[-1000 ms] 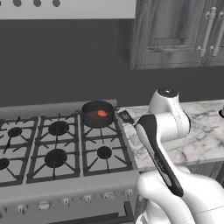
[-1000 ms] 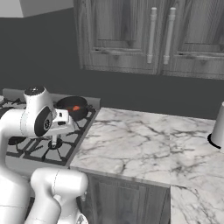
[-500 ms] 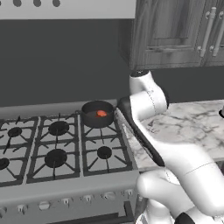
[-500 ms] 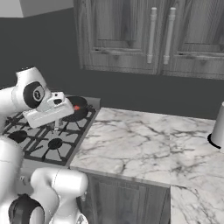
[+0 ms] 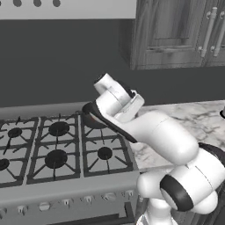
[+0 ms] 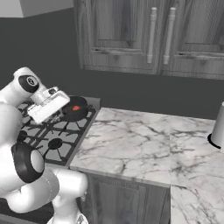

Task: Put the bell pepper and sweet potato in the pot. Retrieve the spatula and lightly stir the vegetables in the pot.

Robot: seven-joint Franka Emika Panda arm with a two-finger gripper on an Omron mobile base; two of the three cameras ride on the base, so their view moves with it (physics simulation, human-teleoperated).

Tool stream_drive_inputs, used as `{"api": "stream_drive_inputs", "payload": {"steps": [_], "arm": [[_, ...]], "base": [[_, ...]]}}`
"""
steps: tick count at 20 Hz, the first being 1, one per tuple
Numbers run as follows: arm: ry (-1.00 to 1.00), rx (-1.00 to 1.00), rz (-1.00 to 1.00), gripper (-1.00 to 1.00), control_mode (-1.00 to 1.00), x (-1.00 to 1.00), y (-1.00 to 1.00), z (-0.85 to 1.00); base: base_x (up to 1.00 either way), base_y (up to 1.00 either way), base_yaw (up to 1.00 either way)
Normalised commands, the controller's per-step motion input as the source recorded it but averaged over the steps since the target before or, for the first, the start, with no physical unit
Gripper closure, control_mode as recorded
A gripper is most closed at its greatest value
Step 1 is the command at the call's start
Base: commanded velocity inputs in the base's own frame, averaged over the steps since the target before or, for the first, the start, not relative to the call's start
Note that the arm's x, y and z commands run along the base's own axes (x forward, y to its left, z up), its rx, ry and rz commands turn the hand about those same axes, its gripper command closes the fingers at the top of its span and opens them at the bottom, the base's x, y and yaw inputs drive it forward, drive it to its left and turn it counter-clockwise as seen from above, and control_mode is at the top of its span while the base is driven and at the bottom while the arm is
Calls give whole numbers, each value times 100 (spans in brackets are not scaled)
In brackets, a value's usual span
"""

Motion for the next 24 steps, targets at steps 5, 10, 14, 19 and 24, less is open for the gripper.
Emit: {"api": "stream_drive_inputs", "payload": {"steps": [5, 10, 14, 19, 24], "arm": [[-5, 0, 9, 100, -100, 5, -27, 4], [-3, -2, 12, 100, -100, 30, -27, 3], [4, -14, 20, 100, -100, 48, -2, 15], [17, -10, 31, 100, -100, 9, -1, 70], [5, -1, 18, 100, -100, 0, -4, 8]], "base": [[0, 0, 0], [0, 0, 0], [0, 0, 0], [0, 0, 0], [0, 0, 0]]}}
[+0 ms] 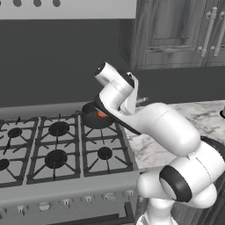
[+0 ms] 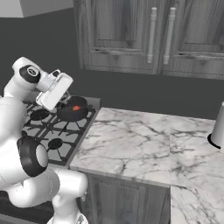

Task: Put the bell pepper and sweet potato in the pot. Retrieve the spatula and lightly stir the vegetables in the pot.

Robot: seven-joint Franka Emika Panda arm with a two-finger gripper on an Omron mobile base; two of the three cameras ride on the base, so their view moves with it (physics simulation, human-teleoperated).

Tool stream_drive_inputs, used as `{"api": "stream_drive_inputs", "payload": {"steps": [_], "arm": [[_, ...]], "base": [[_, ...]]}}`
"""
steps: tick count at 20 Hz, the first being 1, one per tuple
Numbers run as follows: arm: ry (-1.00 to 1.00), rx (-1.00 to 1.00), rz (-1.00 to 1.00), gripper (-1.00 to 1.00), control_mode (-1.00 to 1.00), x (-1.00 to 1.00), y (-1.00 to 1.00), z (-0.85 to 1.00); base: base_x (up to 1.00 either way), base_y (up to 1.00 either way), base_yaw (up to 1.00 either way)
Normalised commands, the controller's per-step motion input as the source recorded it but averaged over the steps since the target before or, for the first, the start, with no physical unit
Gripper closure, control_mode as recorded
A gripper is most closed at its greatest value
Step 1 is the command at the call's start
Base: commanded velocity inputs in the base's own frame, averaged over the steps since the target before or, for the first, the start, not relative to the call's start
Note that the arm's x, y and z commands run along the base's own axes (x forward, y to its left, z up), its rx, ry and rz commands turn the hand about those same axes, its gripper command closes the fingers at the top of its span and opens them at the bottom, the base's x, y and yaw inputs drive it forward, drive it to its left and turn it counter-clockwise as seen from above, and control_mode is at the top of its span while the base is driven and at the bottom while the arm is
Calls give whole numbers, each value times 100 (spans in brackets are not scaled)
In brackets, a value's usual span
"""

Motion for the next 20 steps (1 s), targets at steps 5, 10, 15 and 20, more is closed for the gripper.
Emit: {"api": "stream_drive_inputs", "payload": {"steps": [5, 10, 15, 20], "arm": [[23, -9, 7, 100, -100, 5, 0, -23], [19, -14, 7, 100, -100, 29, 5, 24], [-1, 0, 0, 100, -100, 13, 0, 31], [-10, 0, 0, 100, -100, 4, 0, -1]], "base": [[0, 0, 0], [0, 0, 0], [0, 0, 0], [0, 0, 0]]}}
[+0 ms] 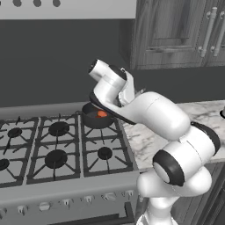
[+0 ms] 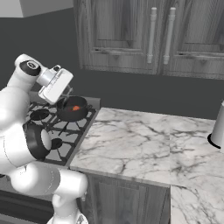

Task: Put the bell pepper and sweet potato in the pot. Retrieve the spatula and lightly stir the vegetables in the pot.

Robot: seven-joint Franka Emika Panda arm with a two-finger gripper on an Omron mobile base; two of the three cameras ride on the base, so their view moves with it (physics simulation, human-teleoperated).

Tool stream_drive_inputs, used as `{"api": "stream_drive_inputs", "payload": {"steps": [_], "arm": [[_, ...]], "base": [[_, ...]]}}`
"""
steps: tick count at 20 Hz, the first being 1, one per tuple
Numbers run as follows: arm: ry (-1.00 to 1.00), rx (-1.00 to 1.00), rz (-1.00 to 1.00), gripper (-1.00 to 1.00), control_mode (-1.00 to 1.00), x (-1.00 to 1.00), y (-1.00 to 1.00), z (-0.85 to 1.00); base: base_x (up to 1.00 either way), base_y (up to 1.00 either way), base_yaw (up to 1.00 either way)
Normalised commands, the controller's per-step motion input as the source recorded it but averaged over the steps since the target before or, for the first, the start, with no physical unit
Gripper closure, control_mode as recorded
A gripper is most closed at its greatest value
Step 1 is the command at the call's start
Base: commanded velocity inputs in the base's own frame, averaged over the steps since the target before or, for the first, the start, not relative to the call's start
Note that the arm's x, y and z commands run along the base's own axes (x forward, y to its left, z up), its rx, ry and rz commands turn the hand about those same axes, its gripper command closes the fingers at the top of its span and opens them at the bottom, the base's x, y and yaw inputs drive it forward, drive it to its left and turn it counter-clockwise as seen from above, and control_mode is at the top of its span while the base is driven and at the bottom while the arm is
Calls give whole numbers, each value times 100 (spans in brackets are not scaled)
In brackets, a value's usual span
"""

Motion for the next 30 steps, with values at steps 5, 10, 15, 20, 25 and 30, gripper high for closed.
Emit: {"api": "stream_drive_inputs", "payload": {"steps": [5, 10, 15, 20, 25, 30], "arm": [[-8, 0, 0, 100, -100, 31, 0, 0], [0, 0, 0, 100, -100, 0, -7, -2], [0, 0, 0, 100, -100, 6, -1, 0], [0, 0, 0, 100, -100, 4, 0, -5], [0, -5, 0, 100, -100, 1, 1, -33], [0, -6, 0, 100, -100, 14, 6, -23]], "base": [[0, 0, 0], [0, 0, 0], [0, 0, 0], [0, 0, 0], [0, 0, 0], [0, 0, 0]]}}
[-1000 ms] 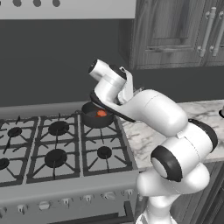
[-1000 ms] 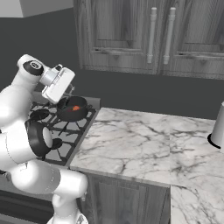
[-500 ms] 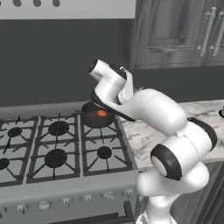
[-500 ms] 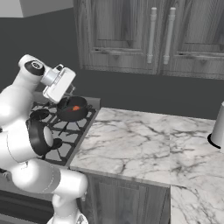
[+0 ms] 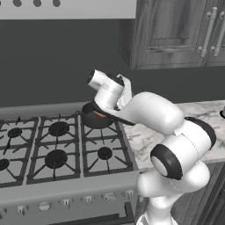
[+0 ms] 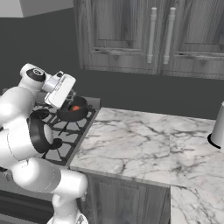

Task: Put the bell pepper and sweet potato in the pot. Retrieve the spatula and lightly stir the vegetables in the pot.

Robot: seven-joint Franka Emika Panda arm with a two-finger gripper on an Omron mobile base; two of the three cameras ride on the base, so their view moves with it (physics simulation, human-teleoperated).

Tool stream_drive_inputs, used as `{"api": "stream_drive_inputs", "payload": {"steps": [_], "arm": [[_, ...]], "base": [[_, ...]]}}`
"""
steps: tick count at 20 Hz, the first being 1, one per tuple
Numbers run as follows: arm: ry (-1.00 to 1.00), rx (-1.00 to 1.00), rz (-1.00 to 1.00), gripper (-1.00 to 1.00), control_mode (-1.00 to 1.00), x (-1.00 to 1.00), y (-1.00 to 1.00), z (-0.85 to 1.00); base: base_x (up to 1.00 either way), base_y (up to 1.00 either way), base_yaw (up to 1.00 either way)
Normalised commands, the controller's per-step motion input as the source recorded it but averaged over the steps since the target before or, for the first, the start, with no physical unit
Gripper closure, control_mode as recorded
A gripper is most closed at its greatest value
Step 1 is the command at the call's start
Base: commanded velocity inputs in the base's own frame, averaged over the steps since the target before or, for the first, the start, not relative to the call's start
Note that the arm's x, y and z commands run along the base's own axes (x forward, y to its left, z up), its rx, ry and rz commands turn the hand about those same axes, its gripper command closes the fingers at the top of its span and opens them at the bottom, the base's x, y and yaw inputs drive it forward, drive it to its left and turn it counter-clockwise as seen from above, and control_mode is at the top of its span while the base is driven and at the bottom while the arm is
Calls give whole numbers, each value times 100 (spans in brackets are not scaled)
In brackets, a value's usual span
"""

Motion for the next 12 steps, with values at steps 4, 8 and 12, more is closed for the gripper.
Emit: {"api": "stream_drive_inputs", "payload": {"steps": [4, 8, 12], "arm": [[0, -4, 0, 100, -100, 2, 9, -1], [0, -1, 0, 100, -100, 0, 1, 0], [0, 0, 0, 100, -100, 21, 0, 0]], "base": [[0, 0, 0], [0, 0, 0], [0, 0, 0]]}}
